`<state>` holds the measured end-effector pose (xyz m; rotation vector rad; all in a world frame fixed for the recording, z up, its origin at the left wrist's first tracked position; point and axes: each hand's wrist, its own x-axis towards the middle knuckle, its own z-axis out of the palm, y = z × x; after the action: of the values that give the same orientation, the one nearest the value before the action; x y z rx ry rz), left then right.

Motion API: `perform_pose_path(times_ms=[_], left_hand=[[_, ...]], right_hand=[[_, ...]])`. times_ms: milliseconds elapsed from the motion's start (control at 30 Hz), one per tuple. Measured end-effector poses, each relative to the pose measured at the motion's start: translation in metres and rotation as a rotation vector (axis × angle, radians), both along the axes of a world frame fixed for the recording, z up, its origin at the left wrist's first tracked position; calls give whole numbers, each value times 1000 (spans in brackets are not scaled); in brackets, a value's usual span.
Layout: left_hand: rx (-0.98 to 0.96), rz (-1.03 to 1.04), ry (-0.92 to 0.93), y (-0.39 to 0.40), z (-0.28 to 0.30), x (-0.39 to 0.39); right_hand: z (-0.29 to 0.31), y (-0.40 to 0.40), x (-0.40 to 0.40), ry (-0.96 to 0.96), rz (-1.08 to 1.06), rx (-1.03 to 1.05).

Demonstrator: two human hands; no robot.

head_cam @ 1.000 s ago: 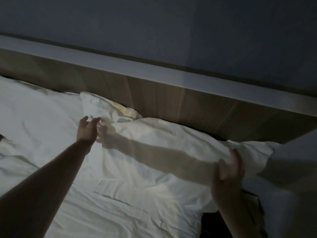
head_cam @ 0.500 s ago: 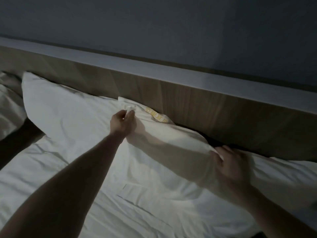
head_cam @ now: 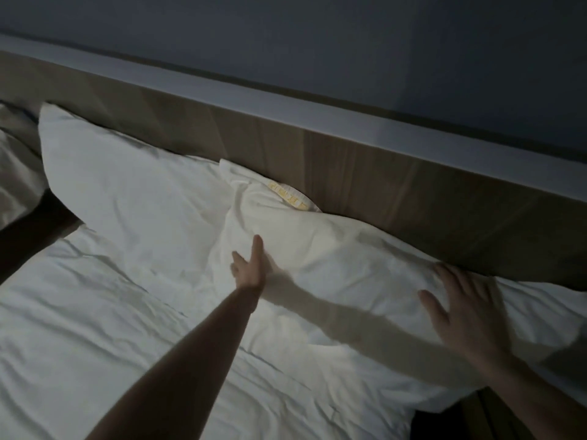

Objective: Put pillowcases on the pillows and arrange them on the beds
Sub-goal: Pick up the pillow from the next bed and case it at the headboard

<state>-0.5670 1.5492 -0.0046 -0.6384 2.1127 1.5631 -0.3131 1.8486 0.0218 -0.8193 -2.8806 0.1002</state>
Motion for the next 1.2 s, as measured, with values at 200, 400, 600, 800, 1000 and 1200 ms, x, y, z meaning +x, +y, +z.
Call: perform_pose_path(times_ms=[200, 400, 600, 800, 1000, 1200], left_hand=[[-35, -158, 29, 22, 1, 28], [-485, -611, 566, 54, -4, 107], [-527, -1114, 551, 48, -20, 154], [-523, -1265, 765, 17, -29, 164], [-628, -1365, 541, 41, -27, 181], [-501, -1514, 454, 51, -7, 195]], right_hand=[[0, 35, 39, -156, 32, 64], [-6, -25, 42, 107, 64, -58], [-29, 8, 95, -89, 11, 30], [-25, -11, 110, 20, -173, -86], [-36, -11, 99, -80, -65, -101], [-45, 15, 108, -22, -280, -148]])
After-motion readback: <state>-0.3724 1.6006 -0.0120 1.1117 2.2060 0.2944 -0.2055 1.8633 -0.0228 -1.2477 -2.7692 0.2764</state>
